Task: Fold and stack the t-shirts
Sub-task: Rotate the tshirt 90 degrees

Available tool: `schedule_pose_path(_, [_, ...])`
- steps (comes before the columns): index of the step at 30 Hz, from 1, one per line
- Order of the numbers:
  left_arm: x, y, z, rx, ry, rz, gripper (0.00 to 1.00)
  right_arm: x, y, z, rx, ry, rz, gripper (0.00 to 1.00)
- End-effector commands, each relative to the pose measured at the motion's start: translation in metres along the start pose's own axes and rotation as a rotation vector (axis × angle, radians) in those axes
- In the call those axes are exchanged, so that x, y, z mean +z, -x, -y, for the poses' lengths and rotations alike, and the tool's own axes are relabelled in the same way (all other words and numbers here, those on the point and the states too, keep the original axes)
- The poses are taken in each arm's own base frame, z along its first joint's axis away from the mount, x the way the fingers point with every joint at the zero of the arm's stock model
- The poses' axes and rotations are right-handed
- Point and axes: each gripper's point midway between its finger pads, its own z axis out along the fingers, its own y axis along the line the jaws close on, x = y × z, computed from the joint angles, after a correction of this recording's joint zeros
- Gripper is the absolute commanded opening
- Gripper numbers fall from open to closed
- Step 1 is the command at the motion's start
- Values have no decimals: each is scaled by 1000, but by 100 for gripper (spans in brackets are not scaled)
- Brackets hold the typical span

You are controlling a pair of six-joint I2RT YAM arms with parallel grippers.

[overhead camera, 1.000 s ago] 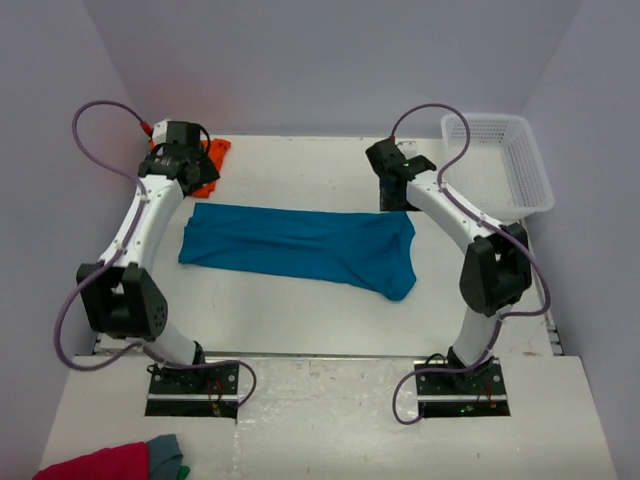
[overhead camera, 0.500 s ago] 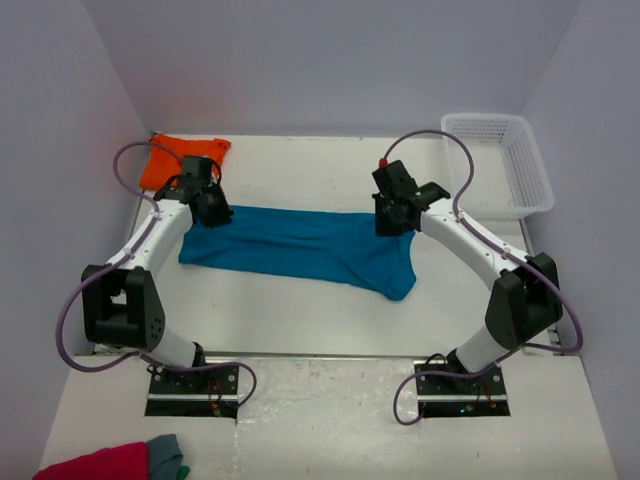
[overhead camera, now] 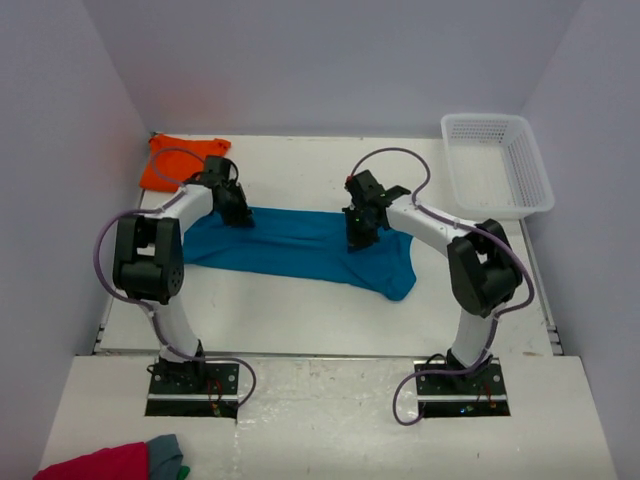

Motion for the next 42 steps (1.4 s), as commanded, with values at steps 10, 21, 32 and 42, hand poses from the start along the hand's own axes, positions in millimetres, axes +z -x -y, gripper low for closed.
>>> schedule_pose_path(10, [24, 42, 15, 26, -9, 27, 0, 35, 5, -43, 26, 121, -79, 0])
schedule_pose_path(21, [58, 21, -17, -46, 112, -121, 0, 51, -21, -27, 112, 22, -200, 0])
schedule_pose_path(32, [56, -53, -56, -152, 191, -301, 0, 39, -12, -2, 219, -31, -232, 2])
schedule_pose_path(42, [37, -97, -58, -165, 129, -370, 0, 43, -2, -1, 145, -20, -288, 7])
